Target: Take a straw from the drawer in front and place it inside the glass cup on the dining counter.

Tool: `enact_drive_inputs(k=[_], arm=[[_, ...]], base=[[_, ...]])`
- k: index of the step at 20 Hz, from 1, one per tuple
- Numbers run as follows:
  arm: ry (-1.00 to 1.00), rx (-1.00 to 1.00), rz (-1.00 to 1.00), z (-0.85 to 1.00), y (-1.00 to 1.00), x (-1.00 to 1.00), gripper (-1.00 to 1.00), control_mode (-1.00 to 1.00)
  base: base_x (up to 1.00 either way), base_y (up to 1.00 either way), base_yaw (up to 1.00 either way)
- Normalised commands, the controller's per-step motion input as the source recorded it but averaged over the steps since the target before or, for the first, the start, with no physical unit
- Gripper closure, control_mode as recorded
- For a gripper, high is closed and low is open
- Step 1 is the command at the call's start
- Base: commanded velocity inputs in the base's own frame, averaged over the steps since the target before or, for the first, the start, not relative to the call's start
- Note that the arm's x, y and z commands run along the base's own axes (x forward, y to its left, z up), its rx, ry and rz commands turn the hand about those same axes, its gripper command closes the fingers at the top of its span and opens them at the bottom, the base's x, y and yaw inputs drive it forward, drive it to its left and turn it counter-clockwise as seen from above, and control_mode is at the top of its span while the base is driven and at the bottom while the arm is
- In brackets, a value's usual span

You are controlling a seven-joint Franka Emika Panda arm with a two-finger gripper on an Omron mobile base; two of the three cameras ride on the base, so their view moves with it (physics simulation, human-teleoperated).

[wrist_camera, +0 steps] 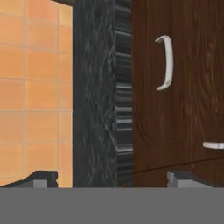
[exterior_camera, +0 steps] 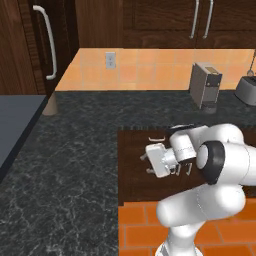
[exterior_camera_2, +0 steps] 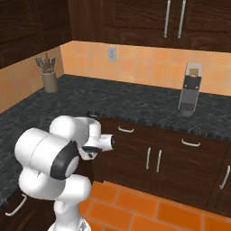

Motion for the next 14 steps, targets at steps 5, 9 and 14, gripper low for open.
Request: enact_drive_inputs(k=[5,9,14], arm=[[0.06,0.11,0.03,-0.55,0.26,0.59,-1.00,-1.00],[0.08,0.11,0.04,-0.50,0.19,0.52,-1.00,-1.00],[0.03,0.11,0.06,-0.37,0.23,0.43,-1.00,-1.00]], base=[[0.00,0.00,0.00],[0.00,0.00,0.00],[0.00,0.00,0.00]])
